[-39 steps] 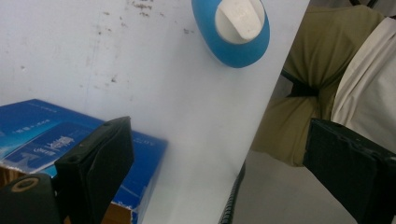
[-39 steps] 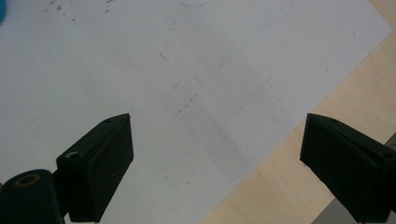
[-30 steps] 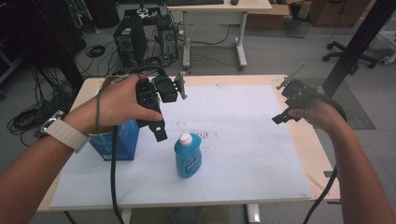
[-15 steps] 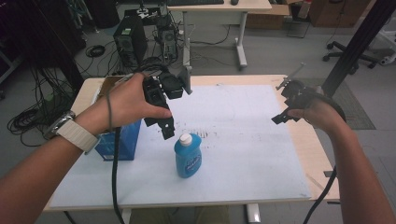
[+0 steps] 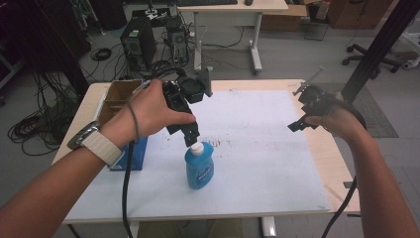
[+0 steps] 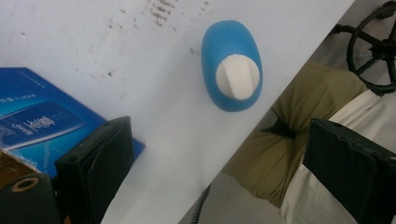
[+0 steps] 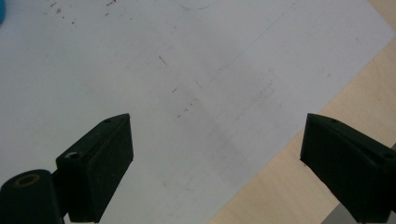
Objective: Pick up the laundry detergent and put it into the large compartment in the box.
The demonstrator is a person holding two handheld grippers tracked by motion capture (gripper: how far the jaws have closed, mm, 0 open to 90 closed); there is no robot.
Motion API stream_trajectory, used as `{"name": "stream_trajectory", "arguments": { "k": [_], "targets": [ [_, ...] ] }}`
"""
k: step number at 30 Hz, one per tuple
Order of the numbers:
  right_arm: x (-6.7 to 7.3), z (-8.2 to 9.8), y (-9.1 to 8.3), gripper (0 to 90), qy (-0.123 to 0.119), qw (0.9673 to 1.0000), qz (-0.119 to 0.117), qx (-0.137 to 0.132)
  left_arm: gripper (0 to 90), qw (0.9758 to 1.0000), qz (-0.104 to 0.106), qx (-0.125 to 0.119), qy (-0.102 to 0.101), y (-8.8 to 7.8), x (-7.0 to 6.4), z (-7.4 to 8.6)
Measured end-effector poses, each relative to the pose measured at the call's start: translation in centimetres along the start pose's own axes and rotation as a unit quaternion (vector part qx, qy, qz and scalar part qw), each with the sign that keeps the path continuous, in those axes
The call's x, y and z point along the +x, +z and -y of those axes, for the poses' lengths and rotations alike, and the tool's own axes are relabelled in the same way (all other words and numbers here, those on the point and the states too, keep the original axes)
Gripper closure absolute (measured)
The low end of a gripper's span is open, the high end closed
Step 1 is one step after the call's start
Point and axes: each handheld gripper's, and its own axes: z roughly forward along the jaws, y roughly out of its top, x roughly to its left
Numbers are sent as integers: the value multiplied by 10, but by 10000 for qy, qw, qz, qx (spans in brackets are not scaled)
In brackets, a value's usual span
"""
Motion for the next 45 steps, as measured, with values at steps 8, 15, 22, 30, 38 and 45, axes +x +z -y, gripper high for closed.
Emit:
{"name": "stream_trajectory", "arguments": {
  "k": [8, 15, 22, 30, 38, 45],
  "targets": [
    [0, -2, 2, 94, -17, 10000, -17, -33, 105, 9996, -20, 11, -277, 3, -3, -5],
    [0, -2, 2, 94, -30, 10000, -32, -79, 93, 9988, 0, -37, -486, 6, -7, -11],
    [-1, 0, 3, 94, -13, 9999, -40, -122, 90, 9986, -8, 5, -525, 13, -12, -16],
    [-3, 4, 5, 94, 0, 9999, -67, -118, 89, 9982, -4, -13, -599, 21, -14, -19],
    [-4, 5, 5, 94, 17, 9999, -72, -119, 89, 9977, -18, -39, -684, 29, -15, -20],
    [-4, 4, 6, 99, -5, 9999, -93, -97, 88, 9975, -41, -53, -702, 35, -15, -20]
  ]
}}
